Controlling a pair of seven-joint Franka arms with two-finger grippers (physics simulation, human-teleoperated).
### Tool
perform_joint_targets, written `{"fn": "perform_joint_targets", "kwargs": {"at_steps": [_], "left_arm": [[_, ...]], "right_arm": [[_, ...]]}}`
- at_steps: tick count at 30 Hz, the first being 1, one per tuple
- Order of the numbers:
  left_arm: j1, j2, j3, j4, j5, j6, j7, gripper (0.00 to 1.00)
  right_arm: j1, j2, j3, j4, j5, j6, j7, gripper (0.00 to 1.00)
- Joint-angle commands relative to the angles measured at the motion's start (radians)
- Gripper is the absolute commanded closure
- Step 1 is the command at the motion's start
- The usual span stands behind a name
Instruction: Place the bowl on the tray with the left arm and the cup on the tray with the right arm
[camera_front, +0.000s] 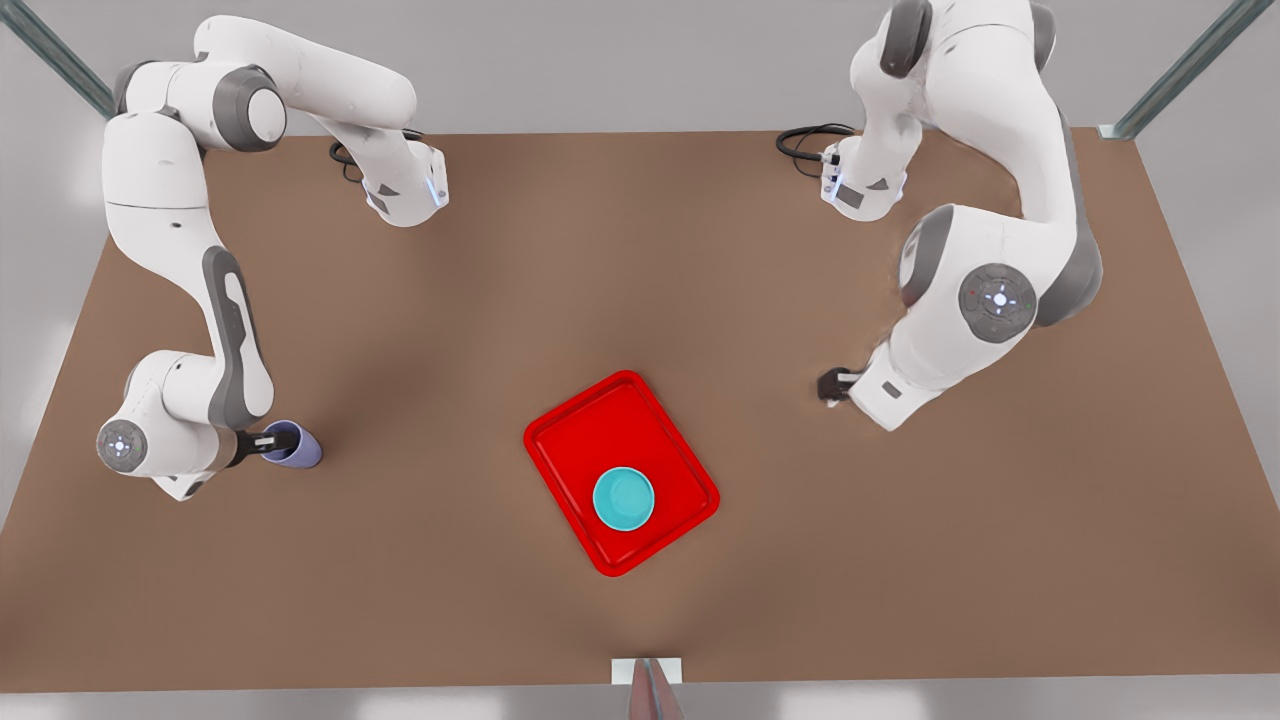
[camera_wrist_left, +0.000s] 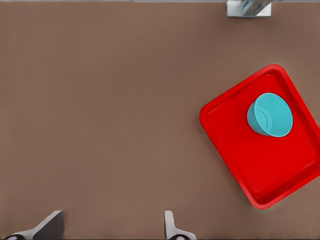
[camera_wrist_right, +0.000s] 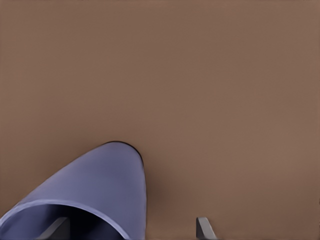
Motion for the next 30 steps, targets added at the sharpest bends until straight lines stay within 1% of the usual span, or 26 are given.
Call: {"fn": "perform_joint_targets", "kwargs": {"at_steps": [1, 2, 3, 4, 5, 6, 18, 19, 20, 21, 23, 24, 26, 28, 30], "left_arm": [[0.004, -0.013, -0.001, -0.002, 0.037, -0.014, 0.011, 0.0], [0.031, -0.079, -0.004, -0.062, 0.085, -0.018, 0.038, 0.0], [0.1, -0.139, -0.031, -0.134, 0.099, 0.0, 0.066, 0.0], [0.146, -0.177, -0.033, -0.18, 0.1, 0.014, 0.106, 0.0], [0.192, -0.246, -0.062, -0.284, 0.152, 0.092, 0.161, 0.0], [0.277, -0.266, -0.155, -0.319, 0.171, 0.105, 0.161, 0.0], [0.257, -0.278, -0.163, -0.324, 0.201, 0.085, 0.158, 0.0], [0.269, -0.292, -0.163, -0.327, 0.201, 0.083, 0.159, 0.0], [0.315, -0.312, -0.165, -0.329, 0.2, 0.062, 0.163, 0.0], [0.381, -0.344, -0.194, -0.361, 0.2, 0.055, 0.189, 0.0], [0.406, -0.346, -0.202, -0.359, 0.2, 0.04, 0.187, 0.0], [0.395, -0.334, -0.202, -0.35, 0.2, 0.016, 0.176, 0.0], [0.4, -0.32, -0.202, -0.332, 0.2, 0.014, 0.186, 0.0], [0.395, -0.312, -0.2, -0.319, 0.2, 0.012, 0.187, 0.0], [0.401, -0.312, -0.203, -0.304, 0.188, 0.012, 0.195, 0.0]], "right_arm": [[0.0, 0.001, 0.0, 0.002, 0.0, -0.001, 0.0, 0.58], [0.0, 0.002, 0.0, 0.002, 0.0, -0.001, 0.002, 0.73], [0.0, 0.002, 0.0, 0.002, 0.0, -0.001, 0.003, 0.79], [0.001, 0.002, 0.0, 0.002, 0.0, -0.001, 0.003, 0.79], [0.0, 0.002, 0.0, 0.002, 0.0, -0.001, 0.003, 0.79], [0.001, 0.004, 0.0, 0.002, 0.0, -0.001, 0.003, 0.79], [0.001, 0.004, 0.002, 0.005, -0.003, -0.004, 0.005, 0.79], [0.001, 0.001, 0.002, 0.006, -0.003, -0.007, 0.005, 0.79], [0.003, -0.009, 0.005, 0.008, -0.001, -0.014, 0.005, 0.79], [0.003, -0.024, 0.028, 0.008, 0.0, -0.019, 0.006, 0.79], [0.012, -0.035, 0.077, 0.035, 0.002, -0.019, -0.001, 0.79], [0.032, -0.033, 0.094, 0.051, 0.002, -0.021, -0.001, 0.79], [0.113, -0.029, 0.094, 0.085, 0.006, -0.022, 0.005, 0.79], [0.223, -0.019, 0.092, 0.123, 0.008, -0.022, 0.014, 0.79], [0.369, 0.002, 0.078, 0.169, 0.029, -0.019, 0.025, 0.79]]}}
